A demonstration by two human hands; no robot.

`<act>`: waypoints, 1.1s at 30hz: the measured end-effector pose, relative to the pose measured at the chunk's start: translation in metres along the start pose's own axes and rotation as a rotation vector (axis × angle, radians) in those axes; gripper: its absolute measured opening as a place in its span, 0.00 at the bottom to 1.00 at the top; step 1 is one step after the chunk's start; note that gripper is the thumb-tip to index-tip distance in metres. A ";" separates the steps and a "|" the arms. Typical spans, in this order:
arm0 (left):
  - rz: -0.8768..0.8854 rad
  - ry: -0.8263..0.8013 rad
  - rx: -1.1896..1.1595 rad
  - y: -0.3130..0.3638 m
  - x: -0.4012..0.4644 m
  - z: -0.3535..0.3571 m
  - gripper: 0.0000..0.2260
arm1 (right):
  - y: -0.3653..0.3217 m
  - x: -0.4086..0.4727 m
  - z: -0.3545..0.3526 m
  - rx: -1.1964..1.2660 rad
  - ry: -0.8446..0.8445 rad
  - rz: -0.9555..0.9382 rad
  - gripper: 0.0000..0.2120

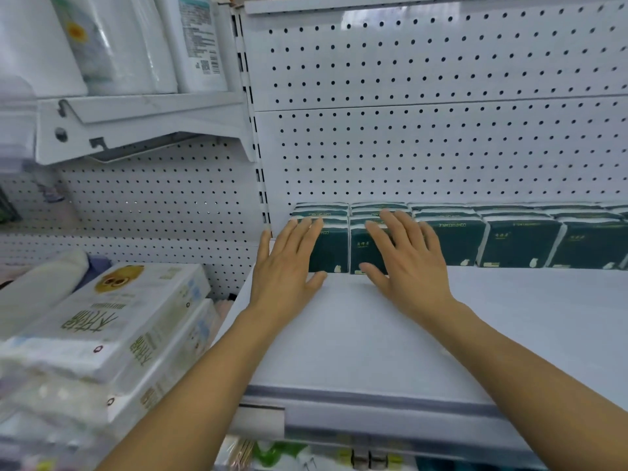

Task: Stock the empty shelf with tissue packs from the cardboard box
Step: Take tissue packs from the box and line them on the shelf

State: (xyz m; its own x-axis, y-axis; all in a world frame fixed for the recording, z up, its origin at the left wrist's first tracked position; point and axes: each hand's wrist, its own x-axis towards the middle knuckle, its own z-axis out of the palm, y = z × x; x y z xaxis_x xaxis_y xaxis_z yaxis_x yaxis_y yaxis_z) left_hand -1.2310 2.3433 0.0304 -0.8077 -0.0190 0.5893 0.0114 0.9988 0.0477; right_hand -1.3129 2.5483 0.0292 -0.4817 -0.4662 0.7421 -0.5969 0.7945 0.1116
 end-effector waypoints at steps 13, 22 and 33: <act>0.019 0.121 -0.011 -0.031 -0.209 -0.103 0.29 | -0.159 -0.117 -0.104 0.250 -0.018 -0.041 0.25; -0.103 -0.173 -0.018 -0.081 -0.392 -0.116 0.28 | -0.293 -0.268 -0.113 0.324 -0.320 -0.079 0.21; -0.386 -0.773 -0.204 -0.104 -0.565 -0.055 0.29 | -0.362 -0.414 -0.069 0.469 -0.796 -0.128 0.19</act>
State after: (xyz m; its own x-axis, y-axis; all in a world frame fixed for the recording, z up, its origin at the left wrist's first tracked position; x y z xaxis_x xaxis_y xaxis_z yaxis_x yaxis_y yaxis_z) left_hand -0.7433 2.2482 -0.2634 -0.9483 -0.2432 -0.2039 -0.2989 0.9003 0.3165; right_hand -0.8528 2.4804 -0.2733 -0.5889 -0.8066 0.0515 -0.7902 0.5613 -0.2460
